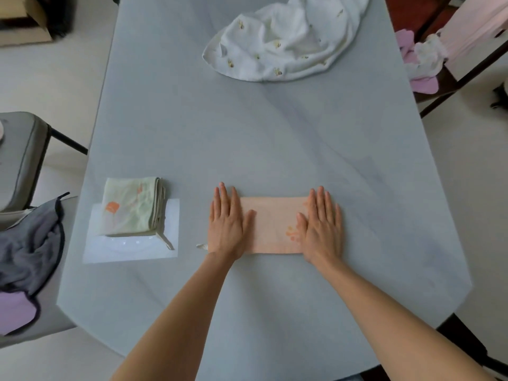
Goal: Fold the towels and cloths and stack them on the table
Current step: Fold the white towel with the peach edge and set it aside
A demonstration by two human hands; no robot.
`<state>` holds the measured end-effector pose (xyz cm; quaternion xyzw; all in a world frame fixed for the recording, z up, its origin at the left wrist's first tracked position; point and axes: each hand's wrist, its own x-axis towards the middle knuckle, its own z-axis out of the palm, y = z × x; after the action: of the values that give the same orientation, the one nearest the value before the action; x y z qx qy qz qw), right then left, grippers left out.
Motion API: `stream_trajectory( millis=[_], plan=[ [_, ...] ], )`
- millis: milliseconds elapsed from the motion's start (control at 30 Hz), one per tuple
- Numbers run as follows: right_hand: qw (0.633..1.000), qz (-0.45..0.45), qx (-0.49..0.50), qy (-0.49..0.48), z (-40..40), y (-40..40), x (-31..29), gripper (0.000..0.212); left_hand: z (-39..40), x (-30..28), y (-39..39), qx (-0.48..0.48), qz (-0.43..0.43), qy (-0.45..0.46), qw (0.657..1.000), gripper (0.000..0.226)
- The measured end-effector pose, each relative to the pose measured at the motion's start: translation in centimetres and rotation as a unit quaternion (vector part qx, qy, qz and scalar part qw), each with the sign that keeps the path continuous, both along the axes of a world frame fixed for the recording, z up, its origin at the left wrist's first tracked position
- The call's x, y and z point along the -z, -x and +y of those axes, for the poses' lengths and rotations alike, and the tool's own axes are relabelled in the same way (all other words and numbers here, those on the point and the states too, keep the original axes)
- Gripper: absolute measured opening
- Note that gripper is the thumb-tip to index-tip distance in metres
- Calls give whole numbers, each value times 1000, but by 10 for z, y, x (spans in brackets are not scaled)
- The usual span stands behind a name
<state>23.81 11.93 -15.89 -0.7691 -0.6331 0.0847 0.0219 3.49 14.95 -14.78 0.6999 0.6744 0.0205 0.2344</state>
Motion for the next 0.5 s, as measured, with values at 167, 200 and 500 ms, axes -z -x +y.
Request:
stream_trajectory(
  millis=[167,200,500],
  plan=[
    [991,11,-128,-45,-7,12,-16,55,-12,-31,-4,-235,-134,-52,961,53],
    [990,16,-133,-41,-5,18,-16,55,-11,-35,-5,-260,-143,-42,954,49],
    [993,-2,-115,-15,-3,41,-6,54,2,-43,4,-333,-82,115,932,54]
  ],
)
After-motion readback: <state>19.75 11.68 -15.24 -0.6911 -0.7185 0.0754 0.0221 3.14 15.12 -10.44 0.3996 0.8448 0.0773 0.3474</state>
